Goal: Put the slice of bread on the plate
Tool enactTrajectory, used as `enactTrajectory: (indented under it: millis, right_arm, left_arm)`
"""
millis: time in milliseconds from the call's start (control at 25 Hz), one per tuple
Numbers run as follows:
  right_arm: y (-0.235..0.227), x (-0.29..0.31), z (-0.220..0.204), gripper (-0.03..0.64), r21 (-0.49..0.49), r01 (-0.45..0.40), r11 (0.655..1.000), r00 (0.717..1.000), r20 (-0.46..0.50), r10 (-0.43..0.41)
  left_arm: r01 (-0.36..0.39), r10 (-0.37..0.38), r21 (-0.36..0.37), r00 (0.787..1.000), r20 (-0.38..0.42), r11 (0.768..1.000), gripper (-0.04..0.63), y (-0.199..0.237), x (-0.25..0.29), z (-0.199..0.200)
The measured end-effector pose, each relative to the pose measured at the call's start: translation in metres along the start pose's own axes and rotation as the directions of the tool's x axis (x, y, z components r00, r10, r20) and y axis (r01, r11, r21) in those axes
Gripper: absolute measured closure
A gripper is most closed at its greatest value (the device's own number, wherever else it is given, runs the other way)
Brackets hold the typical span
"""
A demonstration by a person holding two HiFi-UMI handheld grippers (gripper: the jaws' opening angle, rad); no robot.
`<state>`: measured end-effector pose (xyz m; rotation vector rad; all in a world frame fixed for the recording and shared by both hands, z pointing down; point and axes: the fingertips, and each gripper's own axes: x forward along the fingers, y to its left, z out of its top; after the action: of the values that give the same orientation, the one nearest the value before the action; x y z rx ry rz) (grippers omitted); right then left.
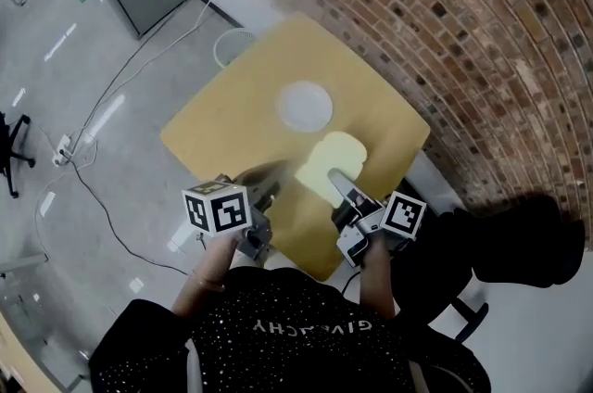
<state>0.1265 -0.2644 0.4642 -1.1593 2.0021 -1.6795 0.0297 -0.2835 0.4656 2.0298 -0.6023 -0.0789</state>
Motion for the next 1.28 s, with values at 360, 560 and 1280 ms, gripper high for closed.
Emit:
enactTrajectory:
  millis: [360, 560, 1280]
  right_arm:
    - [-0.044, 0.044, 0.07, 0.523, -0.102, 0.103, 0.989, 0.993, -0.039, -0.107]
    - [-0.084, 0.089, 0.097, 0.522, -0.011, 0.099, 0.995, 0.992, -0.08, -0.099]
    - [-0.137, 0.19, 0.084, 0.522, 0.016, 0.227, 0.974, 0.916, -0.342, -0.208]
  left_arm:
    - [-0.034, 0.034, 0.009, 0.999, 0.013, 0.999, 0.583, 0.052, 0.047, 0.027]
    - [-0.065, 0.064, 0.052, 0.998, 0.023, 0.997, 0.583, 0.077, 0.078, 0.034]
    - [-0.16, 0.161, -0.015, 0.983, 0.094, 0.987, 0.583, 0.137, 0.066, 0.052]
